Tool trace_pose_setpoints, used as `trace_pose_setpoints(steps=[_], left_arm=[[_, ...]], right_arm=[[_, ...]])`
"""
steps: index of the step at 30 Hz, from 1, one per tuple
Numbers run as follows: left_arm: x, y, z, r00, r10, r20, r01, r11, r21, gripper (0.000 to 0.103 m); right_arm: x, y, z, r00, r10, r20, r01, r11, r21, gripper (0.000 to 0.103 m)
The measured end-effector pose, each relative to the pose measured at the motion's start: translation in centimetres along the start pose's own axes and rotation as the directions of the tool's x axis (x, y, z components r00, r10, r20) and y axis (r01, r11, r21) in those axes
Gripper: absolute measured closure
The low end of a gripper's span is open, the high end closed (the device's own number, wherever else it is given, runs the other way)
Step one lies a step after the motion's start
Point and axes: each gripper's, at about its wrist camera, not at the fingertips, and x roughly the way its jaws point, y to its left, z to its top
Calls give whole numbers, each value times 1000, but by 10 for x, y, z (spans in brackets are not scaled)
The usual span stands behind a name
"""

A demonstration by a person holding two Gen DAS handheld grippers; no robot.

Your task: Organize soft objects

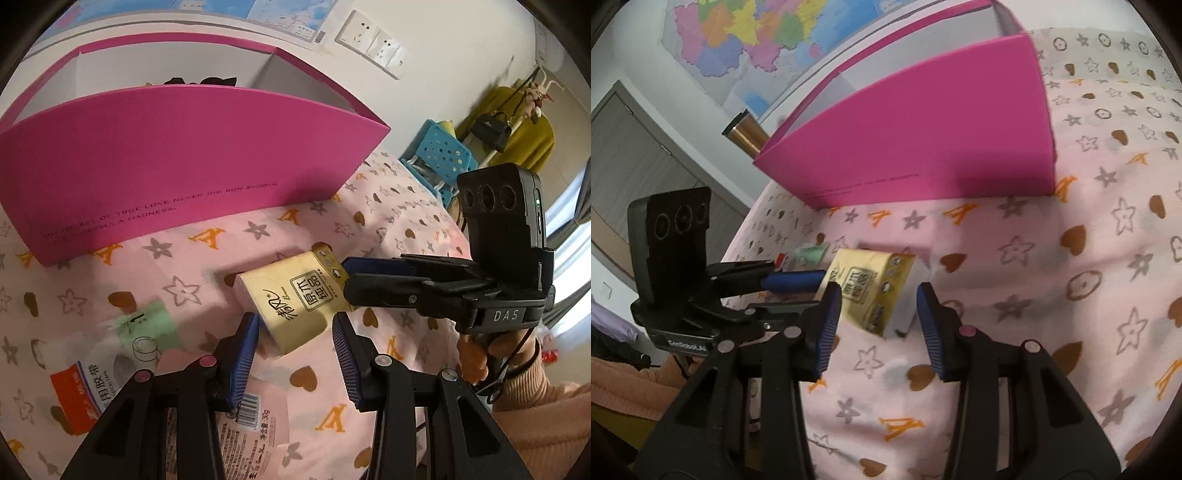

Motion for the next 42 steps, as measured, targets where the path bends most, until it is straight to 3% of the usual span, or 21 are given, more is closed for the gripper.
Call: trace_pose_setpoints(steps=[3,5,9,18,33,42], left_arm=[[2,1,2,1000,2,5,-2,1000,-17,62],[3,1,3,1000,4,3,-4,1000,-22,68],[5,0,3,1000,4,-1,-4,1000,-23,68],[1,-11,8,1000,-10,18,10,1000,-6,68],[-37,-34,25,992,-30,123,22,998,66,68],[-66,-39,54,975,13,221,-37,994,102,68]], right_arm=[[2,-2,0,1000,-5,-1,5,1000,1,58],[3,-1,-2,1000,-11,-5,11,1000,-10,58],[5,-4,-3,999,-35,-9,35,999,-12,63],[-9,4,1,998,-62,23,63,997,-36,64],[-46,23,18,991,-59,120,73,991,-114,64],[-59,42,54,982,-41,183,77,979,-190,64]])
